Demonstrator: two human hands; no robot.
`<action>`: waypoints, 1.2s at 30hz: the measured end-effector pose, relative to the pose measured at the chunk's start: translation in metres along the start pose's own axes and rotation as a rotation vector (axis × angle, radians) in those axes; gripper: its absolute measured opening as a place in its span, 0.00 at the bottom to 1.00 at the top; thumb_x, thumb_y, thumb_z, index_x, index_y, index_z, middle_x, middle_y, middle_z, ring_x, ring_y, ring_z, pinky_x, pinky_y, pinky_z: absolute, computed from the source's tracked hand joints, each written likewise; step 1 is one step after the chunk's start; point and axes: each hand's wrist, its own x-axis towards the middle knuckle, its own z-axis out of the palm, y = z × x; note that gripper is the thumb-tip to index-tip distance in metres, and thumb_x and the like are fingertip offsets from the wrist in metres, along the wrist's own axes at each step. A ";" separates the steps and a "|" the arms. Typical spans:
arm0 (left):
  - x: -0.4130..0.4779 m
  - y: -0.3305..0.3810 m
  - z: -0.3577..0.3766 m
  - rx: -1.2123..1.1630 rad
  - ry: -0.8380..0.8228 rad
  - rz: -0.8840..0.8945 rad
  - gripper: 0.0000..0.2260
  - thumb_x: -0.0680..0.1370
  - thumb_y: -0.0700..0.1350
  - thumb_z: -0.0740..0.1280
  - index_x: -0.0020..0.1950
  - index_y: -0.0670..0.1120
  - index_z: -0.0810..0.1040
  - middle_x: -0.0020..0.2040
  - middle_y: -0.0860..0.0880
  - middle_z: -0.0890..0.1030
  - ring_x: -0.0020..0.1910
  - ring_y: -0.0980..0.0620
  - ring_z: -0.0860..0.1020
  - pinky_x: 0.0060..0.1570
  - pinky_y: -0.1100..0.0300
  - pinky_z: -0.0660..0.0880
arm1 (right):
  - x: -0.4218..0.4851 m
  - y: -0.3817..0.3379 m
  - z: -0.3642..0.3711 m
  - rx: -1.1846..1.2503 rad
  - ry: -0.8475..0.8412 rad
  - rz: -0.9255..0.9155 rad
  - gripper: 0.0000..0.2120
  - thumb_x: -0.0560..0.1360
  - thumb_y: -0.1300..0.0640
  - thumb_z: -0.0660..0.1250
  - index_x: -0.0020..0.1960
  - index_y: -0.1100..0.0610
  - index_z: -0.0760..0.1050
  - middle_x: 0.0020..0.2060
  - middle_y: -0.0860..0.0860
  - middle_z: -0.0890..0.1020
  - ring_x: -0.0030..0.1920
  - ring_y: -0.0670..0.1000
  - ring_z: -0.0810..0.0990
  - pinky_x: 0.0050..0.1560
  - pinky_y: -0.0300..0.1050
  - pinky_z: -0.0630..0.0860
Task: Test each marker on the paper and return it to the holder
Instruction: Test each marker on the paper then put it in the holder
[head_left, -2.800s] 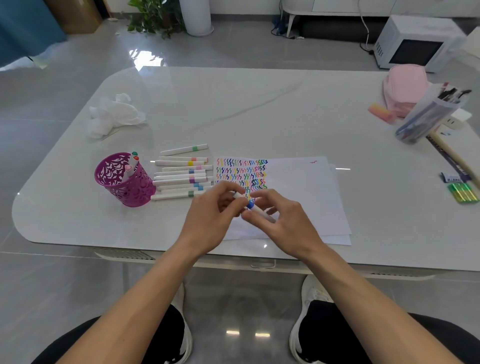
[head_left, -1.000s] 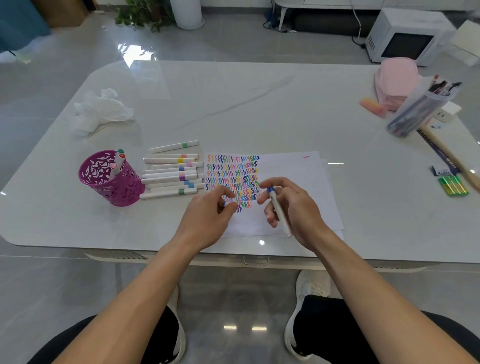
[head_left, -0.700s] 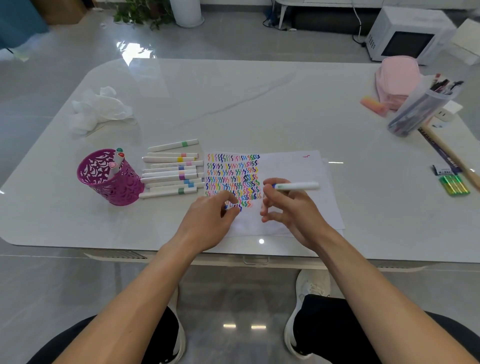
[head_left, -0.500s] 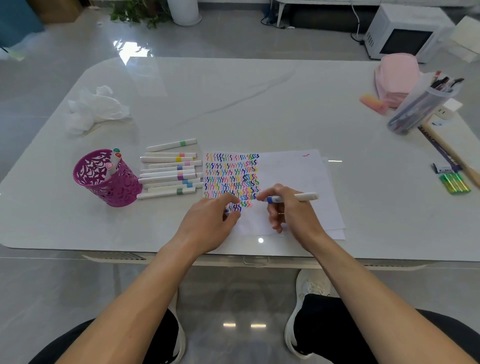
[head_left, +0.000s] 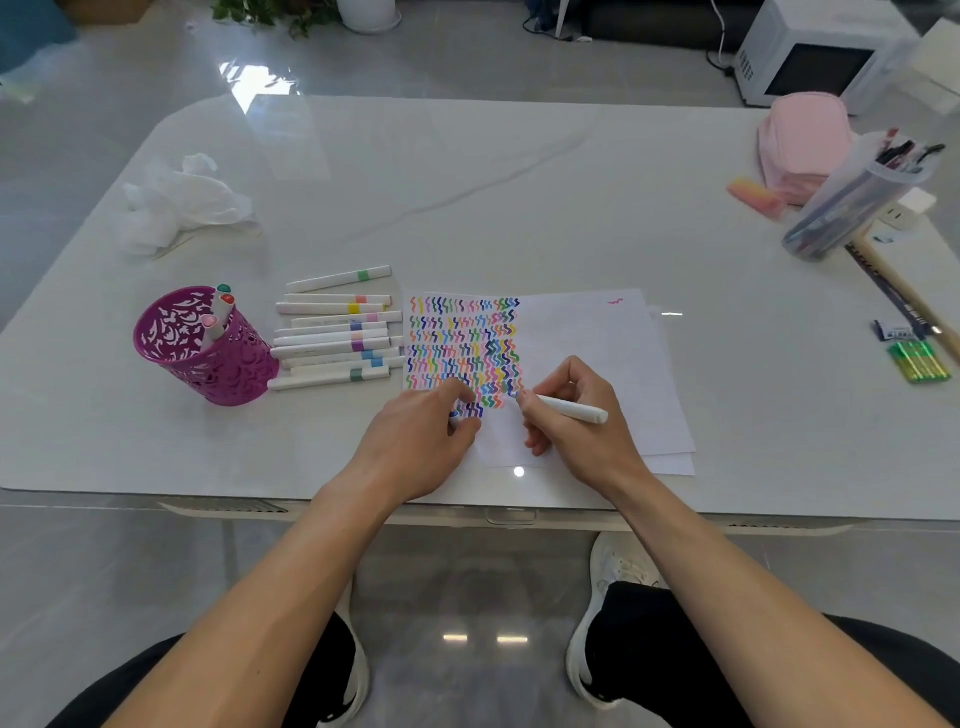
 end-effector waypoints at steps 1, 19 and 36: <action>0.000 0.000 0.000 -0.004 -0.003 -0.003 0.14 0.83 0.54 0.62 0.67 0.53 0.73 0.46 0.53 0.76 0.45 0.53 0.75 0.46 0.60 0.70 | 0.000 0.001 0.000 -0.009 0.002 0.001 0.12 0.78 0.59 0.72 0.46 0.65 0.72 0.31 0.58 0.83 0.30 0.56 0.82 0.30 0.48 0.79; 0.003 -0.004 0.003 -0.007 -0.006 -0.003 0.13 0.82 0.55 0.62 0.66 0.54 0.73 0.46 0.54 0.76 0.45 0.54 0.75 0.45 0.61 0.71 | 0.000 0.006 0.002 -0.081 0.016 -0.013 0.11 0.78 0.56 0.73 0.45 0.61 0.73 0.35 0.57 0.83 0.31 0.55 0.83 0.30 0.45 0.79; 0.009 -0.011 0.003 -0.139 0.011 -0.067 0.10 0.82 0.53 0.64 0.62 0.56 0.77 0.36 0.57 0.72 0.34 0.59 0.71 0.32 0.66 0.63 | 0.001 0.002 0.001 -0.103 0.045 0.046 0.10 0.75 0.60 0.74 0.41 0.59 0.74 0.32 0.54 0.84 0.29 0.51 0.82 0.29 0.43 0.77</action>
